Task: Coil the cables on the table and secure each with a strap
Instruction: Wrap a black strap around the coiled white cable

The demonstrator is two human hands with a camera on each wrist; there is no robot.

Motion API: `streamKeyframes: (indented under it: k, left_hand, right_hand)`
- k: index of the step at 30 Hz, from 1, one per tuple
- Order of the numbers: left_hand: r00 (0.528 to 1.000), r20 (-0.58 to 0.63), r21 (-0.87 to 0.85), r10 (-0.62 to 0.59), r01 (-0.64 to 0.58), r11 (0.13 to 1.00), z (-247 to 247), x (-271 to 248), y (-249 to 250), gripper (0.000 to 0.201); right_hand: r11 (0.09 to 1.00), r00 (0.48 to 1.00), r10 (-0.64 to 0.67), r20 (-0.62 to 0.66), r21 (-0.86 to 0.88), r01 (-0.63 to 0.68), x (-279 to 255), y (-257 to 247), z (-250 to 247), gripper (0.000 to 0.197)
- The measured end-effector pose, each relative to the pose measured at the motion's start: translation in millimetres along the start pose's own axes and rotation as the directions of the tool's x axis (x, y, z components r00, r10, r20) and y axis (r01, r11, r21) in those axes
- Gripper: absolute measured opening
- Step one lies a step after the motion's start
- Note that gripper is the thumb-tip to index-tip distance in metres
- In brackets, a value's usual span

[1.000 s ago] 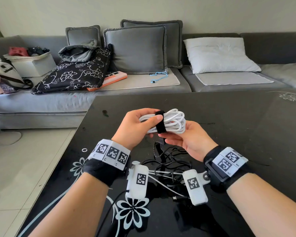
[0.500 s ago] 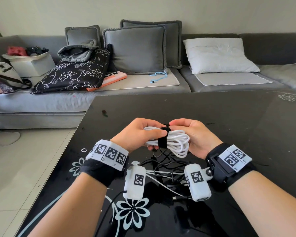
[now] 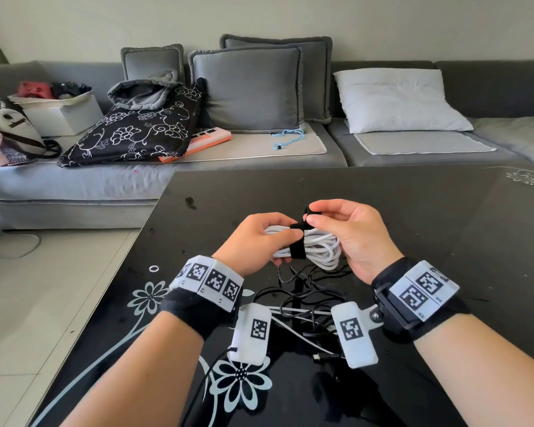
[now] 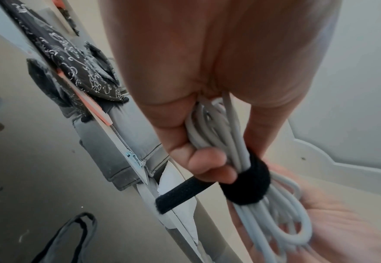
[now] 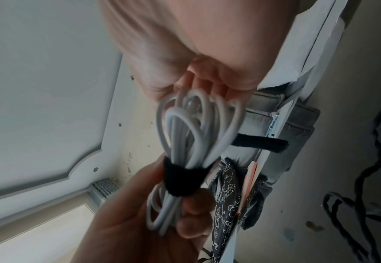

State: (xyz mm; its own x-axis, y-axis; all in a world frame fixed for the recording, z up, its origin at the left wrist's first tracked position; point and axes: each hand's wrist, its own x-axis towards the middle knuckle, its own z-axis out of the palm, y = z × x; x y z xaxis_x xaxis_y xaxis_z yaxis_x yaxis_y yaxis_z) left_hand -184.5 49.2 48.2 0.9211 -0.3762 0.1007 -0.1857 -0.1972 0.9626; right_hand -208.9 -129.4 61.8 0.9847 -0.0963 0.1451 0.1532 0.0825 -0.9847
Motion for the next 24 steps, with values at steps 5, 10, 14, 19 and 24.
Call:
streamKeyframes:
  k: [5, 10, 14, 19, 24]
  left_hand:
    - [0.995, -0.097, 0.058, 0.004, 0.002, 0.998, 1, 0, -1, 0.012]
    - [0.955, -0.296, 0.075, 0.018, 0.005, 0.997, 1, 2, -4, 0.008]
    - [0.907, -0.421, 0.086, 0.019, 0.019, 0.996, -2, 2, -8, 0.008]
    - [0.844, -0.534, -0.055, -0.049, 0.024, 0.998, -10, 4, -10, 0.011]
    - [0.825, -0.546, -0.276, -0.144, -0.015, 0.961, -8, 5, -4, 0.011]
  right_hand:
    - [0.998, 0.998, -0.064, 0.029, 0.0, 0.064, -5, -5, 6, 0.025]
    - [0.993, 0.991, -0.117, 0.061, -0.003, 0.118, -9, -9, 12, 0.029]
    - [0.991, 0.988, -0.11, 0.106, 0.093, 0.1, -14, -12, 18, 0.04]
    - [0.976, 0.975, 0.0, 0.22, 0.211, -0.048, -20, -5, 26, 0.051]
    - [0.937, 0.967, 0.148, 0.207, 0.282, -0.204, -17, 4, 29, 0.048]
